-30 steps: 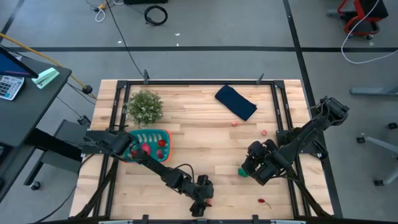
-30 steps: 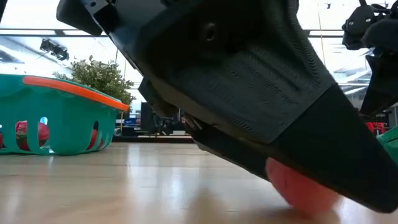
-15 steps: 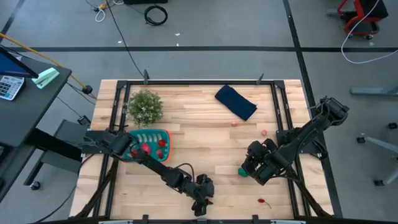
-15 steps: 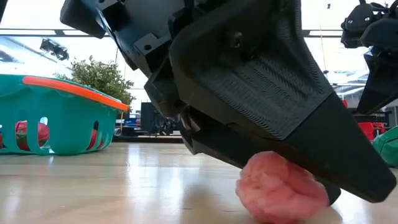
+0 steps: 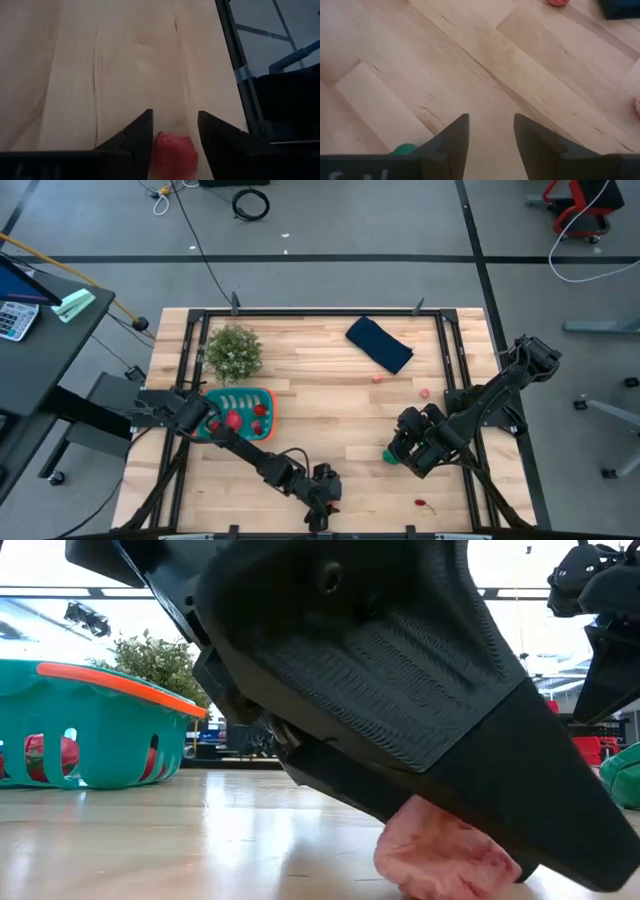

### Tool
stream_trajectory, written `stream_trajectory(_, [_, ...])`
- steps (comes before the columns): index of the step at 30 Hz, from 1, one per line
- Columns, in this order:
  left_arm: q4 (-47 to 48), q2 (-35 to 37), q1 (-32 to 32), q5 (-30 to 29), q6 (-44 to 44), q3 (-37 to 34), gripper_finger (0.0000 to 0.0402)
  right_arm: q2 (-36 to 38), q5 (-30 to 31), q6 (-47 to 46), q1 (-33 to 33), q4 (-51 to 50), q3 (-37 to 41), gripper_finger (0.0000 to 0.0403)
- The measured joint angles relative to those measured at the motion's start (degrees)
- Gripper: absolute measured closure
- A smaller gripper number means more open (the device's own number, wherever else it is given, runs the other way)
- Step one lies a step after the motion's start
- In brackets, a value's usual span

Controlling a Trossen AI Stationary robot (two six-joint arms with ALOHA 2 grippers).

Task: Pick and placing Produce into tupperware
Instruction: Put the peach into the green basket

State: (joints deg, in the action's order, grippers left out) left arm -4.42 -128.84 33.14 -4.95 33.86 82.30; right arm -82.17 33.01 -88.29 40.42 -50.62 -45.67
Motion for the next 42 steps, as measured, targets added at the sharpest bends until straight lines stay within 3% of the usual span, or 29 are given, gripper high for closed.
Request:
stream_trajectory(9, [5.40, 0.22, 0.74, -0.20, 3.04, 0.07, 0.0274, 0.02, -0.01, 0.00, 0.48, 1.01, 0.00, 0.0238])
stream_trajectory(19, [4.91, 0.39, 0.51, -0.69, 3.35, -0.09, 0.0369, 0.02, 0.34, -0.03, 1.88, 1.01, 0.00, 0.0238])
stream_trajectory(27, [9.63, 6.86, 0.60, -9.46, -0.81, -0.66, 0.0372, 0.02, 0.51, -0.05, 1.88, 1.19, 0.00, 0.0238])
stream_trajectory(30, [15.46, 12.98, 0.55, -14.48, -1.43, -0.25, 0.0373, 0.02, 1.19, -0.06, 1.88, 1.46, 0.00, 0.0238])
stream_trajectory(35, [35.34, 22.64, 0.53, -23.89, 2.31, -0.44, 0.0373, 0.04, 1.60, -0.05, 1.88, 2.55, 0.00, 0.0238])
stream_trajectory(39, [55.44, 30.67, 0.53, -31.38, 11.57, -0.20, 0.0367, 0.04, 1.62, -0.04, 1.88, 2.91, 0.00, 0.0238])
stream_trajectory(42, [70.23, 34.39, 0.51, -33.65, 21.28, -0.33, 0.0366, 0.04, 1.67, -0.05, 2.14, 3.28, 0.00, 0.0238])
